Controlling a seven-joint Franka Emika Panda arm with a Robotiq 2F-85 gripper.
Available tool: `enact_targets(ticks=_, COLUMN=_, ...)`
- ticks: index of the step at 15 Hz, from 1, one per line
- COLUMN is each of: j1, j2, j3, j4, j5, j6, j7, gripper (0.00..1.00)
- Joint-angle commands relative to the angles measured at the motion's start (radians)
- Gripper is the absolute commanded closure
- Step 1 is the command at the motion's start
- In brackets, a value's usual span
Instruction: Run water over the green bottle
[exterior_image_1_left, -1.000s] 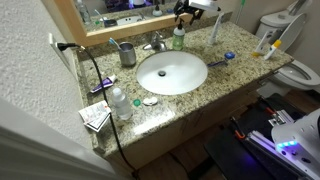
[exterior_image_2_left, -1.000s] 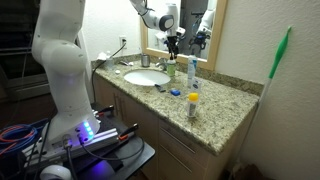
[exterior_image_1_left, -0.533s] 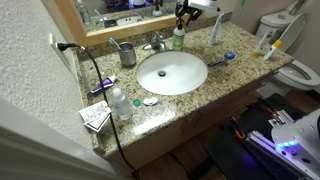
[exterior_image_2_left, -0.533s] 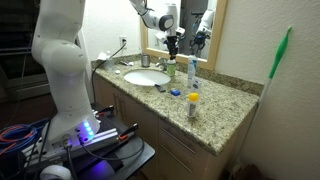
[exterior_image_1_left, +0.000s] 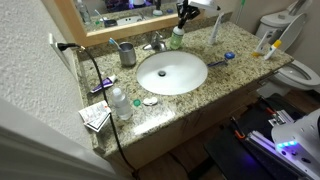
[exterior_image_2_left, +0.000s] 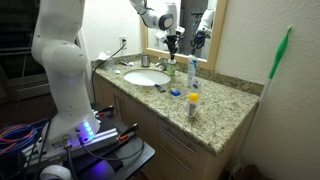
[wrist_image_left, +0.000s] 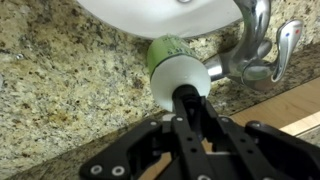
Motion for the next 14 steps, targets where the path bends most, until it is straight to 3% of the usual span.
enact_targets(ticks=1, j1=0.005, j2=-0.04, j3=-0.006, j4=0.0, j5=-0.005, j6=-0.075, j7=0.021, gripper=0.95)
enact_targets(ticks=9, j1=0.011, j2=-0.17, j3=0.009, j4=-0.016, j5=-0.015, j6=-0.331, j7=0.037, gripper=0.95)
enact_targets(ticks=14, j1=0.032, j2=-0.158, j3=0.01, j4=-0.077, j5=-0.047, j6=-0.358, j7=0.115, gripper=0.95)
